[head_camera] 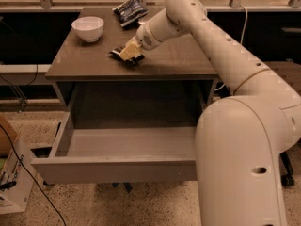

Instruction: Place rxbar chocolate into top drawer

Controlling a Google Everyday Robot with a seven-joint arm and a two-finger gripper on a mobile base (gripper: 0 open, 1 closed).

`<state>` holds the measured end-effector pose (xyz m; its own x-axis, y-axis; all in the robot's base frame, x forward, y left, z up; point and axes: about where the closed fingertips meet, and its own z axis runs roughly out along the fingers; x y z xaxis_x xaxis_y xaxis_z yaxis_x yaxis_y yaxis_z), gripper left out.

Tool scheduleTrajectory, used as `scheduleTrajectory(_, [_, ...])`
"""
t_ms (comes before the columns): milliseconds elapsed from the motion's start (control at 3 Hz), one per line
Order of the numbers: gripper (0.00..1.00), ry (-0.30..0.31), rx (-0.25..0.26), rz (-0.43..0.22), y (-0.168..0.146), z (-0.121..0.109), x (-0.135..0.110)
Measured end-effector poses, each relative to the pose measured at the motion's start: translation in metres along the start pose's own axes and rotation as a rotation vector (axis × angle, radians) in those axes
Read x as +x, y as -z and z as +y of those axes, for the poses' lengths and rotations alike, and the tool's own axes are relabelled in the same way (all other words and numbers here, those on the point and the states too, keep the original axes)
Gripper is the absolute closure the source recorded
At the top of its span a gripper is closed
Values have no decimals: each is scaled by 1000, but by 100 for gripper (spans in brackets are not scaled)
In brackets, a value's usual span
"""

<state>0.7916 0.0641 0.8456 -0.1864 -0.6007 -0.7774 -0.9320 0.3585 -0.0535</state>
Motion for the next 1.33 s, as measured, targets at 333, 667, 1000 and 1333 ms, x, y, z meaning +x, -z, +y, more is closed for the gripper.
scheduleTrajectory(333, [100,4,21,46,39,27,5])
scheduleTrajectory(667, [100,-37,23,87,65,55,29])
scheduleTrajectory(1000, [100,-106,43,84,101,90,49])
scheduleTrajectory(1333, [100,-163,3,101,128,136,92])
